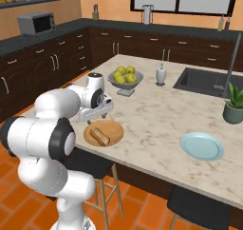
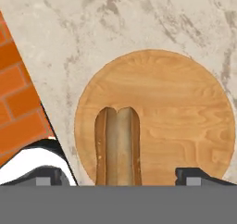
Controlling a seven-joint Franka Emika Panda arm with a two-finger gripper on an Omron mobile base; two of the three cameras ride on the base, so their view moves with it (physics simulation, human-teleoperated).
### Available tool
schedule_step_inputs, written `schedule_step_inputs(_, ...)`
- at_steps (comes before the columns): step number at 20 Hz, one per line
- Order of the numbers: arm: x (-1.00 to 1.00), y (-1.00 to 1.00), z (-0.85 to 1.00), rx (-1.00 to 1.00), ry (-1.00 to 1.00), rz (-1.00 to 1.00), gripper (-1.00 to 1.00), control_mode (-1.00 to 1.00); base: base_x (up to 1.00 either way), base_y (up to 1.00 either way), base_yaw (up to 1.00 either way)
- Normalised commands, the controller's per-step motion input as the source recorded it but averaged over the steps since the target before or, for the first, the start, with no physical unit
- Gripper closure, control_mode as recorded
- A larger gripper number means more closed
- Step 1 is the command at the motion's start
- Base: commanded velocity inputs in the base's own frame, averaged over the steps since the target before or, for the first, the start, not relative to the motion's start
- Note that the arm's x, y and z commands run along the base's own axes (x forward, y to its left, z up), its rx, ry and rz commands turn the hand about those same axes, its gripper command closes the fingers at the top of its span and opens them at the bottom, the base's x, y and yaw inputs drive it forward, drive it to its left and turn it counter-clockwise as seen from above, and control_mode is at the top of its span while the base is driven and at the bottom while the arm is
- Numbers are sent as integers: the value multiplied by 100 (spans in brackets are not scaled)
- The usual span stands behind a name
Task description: Place one bun and one sausage from the bowl on each plate.
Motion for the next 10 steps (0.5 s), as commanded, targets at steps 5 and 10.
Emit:
schedule_step_inputs(5, -91, 1, 100, -1, -7, -4, -100, -100, 0, 0, 0)
schedule_step_inputs(10, -99, 9, 98, -1, -38, -10, -100, -100, 0, 0, 0)
